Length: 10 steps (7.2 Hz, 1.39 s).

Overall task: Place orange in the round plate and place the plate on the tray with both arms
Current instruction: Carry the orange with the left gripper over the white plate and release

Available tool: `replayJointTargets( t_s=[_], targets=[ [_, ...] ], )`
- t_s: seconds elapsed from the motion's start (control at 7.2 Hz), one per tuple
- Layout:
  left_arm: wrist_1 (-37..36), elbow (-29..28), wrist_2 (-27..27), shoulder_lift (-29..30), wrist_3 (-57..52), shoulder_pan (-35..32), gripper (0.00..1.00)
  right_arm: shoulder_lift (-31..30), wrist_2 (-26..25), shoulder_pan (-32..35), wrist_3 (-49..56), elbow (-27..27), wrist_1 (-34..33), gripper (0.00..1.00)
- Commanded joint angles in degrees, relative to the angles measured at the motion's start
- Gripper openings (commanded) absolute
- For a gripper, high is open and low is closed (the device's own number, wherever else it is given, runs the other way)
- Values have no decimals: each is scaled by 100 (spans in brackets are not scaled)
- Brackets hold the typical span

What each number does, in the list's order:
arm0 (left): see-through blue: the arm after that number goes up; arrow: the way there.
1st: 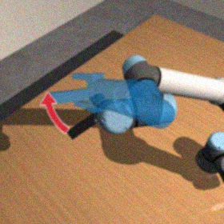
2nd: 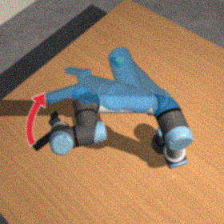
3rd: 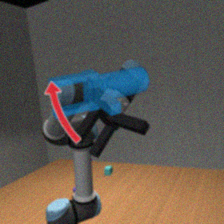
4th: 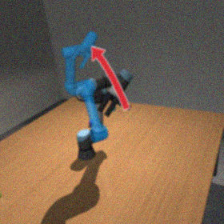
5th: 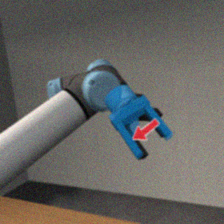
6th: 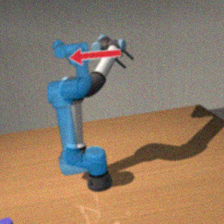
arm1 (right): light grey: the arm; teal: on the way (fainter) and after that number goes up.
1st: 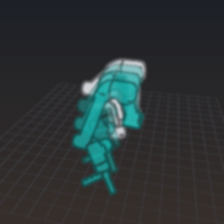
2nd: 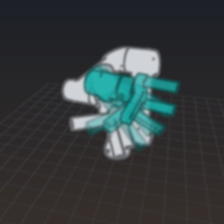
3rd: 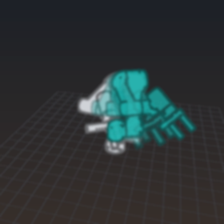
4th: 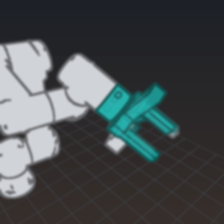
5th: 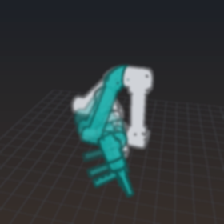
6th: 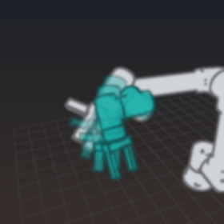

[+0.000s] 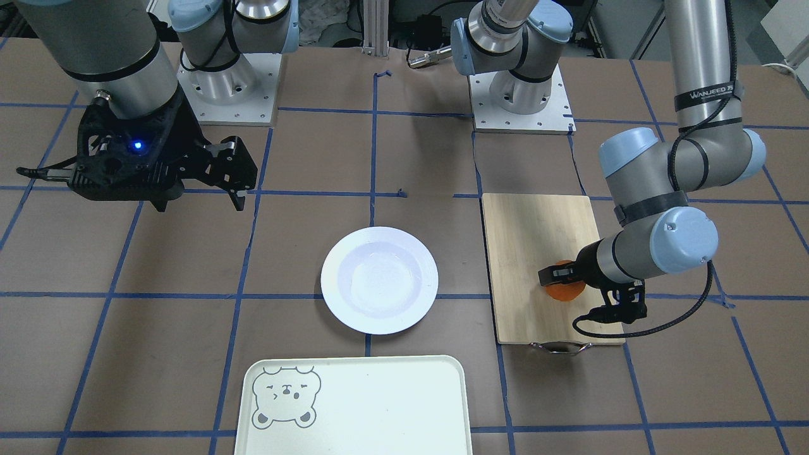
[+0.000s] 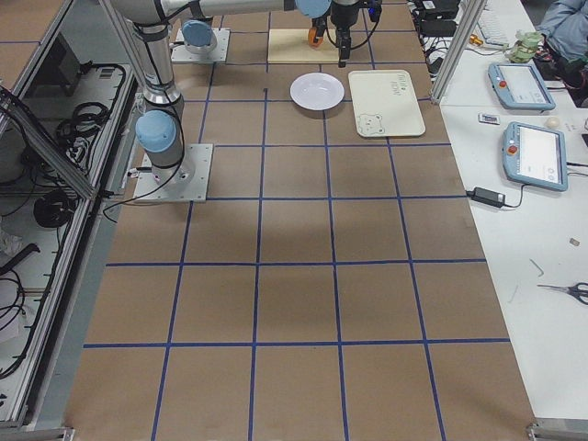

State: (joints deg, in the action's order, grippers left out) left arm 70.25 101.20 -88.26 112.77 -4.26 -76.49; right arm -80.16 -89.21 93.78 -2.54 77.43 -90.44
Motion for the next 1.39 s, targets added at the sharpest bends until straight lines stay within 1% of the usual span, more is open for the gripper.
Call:
replayJointTargets(
  t_s=[0.0,0.14,0.28,0.42,0.56,0.69,0.83,1.11,1.25],
  targets=[
    [-47,-273,71,-133,650,-172,0,0,0,0,-1,0,0,100],
    [-20,-537,89,-63,803,-469,0,0,0,0,8,0,0,100],
    [-46,-661,124,-54,1065,-1012,0,0,0,0,-1,0,0,100],
    [-212,-680,255,16,1955,-1565,0,0,0,0,-1,0,0,100],
    [-527,-663,404,52,2330,-1945,0,0,0,0,-1,0,0,100],
    [-547,-645,876,121,2490,-2280,0,0,0,0,-1,0,0,100],
    [-556,-636,924,157,2831,-2666,0,0,0,0,-1,0,0,100],
    [-521,-540,925,157,3071,-3055,0,0,0,0,-1,0,0,100],
    [-530,-357,907,157,3072,-3100,15,0,0,0,8,0,0,100]
  ],
)
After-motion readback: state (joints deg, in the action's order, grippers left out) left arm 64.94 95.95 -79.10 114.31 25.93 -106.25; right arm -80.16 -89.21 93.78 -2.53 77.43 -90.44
